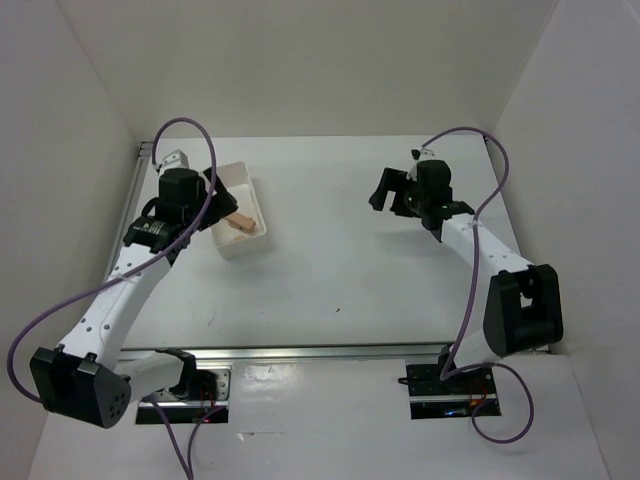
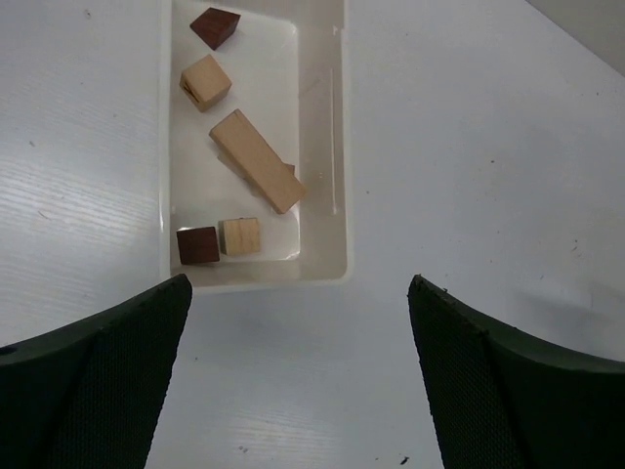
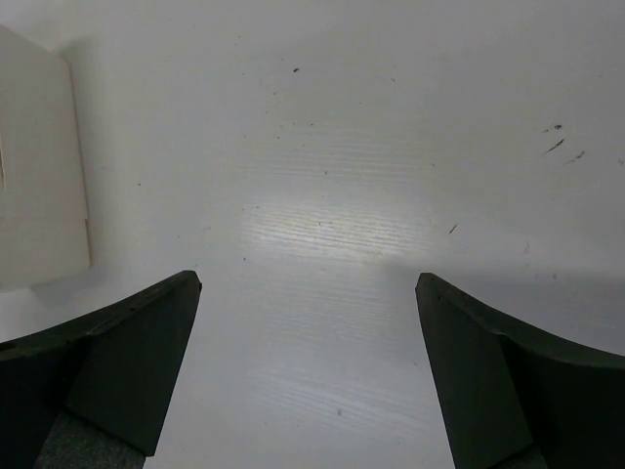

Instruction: Build the wood block tower

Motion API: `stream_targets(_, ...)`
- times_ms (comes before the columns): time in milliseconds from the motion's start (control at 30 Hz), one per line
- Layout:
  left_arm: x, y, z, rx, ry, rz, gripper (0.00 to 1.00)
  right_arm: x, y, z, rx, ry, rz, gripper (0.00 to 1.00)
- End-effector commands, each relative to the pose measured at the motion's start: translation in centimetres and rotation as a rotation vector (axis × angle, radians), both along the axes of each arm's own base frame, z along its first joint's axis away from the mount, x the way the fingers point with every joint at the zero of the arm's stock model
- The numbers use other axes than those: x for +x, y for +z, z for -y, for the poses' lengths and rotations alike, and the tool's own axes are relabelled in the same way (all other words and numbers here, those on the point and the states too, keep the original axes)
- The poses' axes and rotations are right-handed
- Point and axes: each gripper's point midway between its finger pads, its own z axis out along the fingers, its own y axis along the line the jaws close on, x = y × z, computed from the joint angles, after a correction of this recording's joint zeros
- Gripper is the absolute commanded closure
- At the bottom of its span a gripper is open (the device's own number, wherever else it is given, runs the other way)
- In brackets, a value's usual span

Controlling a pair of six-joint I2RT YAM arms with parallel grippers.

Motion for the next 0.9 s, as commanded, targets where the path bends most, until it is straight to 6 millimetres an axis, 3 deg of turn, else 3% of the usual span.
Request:
stream_targets(0,-0.6,-0.3,-1.1,0.023,0.058,-0.011,0.02,0.0,3.9,-0.4,0.021,0.026,0.103,0.0)
stream_targets(133,-0.7,-1.4,-2.0,0.047,0.114,-0.05,0.03,0.2,5.2,-0.7,0.002,0.075,0.176,0.0)
stream_targets(200,-0.3,-1.9,-2.2,0.059,0.125,-0.064,0.05,-0.2,4.8,-0.8,0.006,0.084,0.175,0.0)
stream_targets(233,0.1,-3.0,-2.3,0.075,0.132,-0.096,0.05,0.1,5.1,-0.6,0.004,0.076,0.19,0.0)
stream_targets(333,2.1,-2.9,-2.1,0.074,0.123,-0.086,0.05,0.2,5.7,-0.7,0.018,0.07,0.211,0.0)
stream_targets(367,2.9,-4.2,-2.5,0.075,0.124,-0.127,0.05,0.2,5.9,-1.0,0.027,0.084,0.221,0.0)
stream_targets(433,4.1,-4.2,-1.9,0.04,0.078,-0.141,0.06,0.0,5.5,-1.1,0.023,0.097,0.215,0.03)
stream_targets(500,5.3,-5.6,-2.6,0.044,0.091,-0.172,0.1,0.1,5.2,-0.9,0.014,0.086,0.199,0.07)
stream_targets(567,6.5,-5.5,-2.7,0.023,0.087,-0.171,0.14,0.3,4.9,-0.8,0.008,0.078,0.189,0.14)
stream_targets(600,7.0,-6.6,-3.0,0.027,0.096,-0.2,0.18,0.4,4.9,-0.6,0.003,0.069,0.19,0.14)
stream_targets(733,8.7,-8.2,-3.3,0.034,0.095,-0.252,0.23,0.9,5.4,-0.9,0.005,0.082,0.221,0.15)
stream_targets(867,8.7,-9.6,-4.0,0.064,0.136,-0.314,0.23,1.3,4.6,-0.7,-0.012,0.076,0.2,0.15)
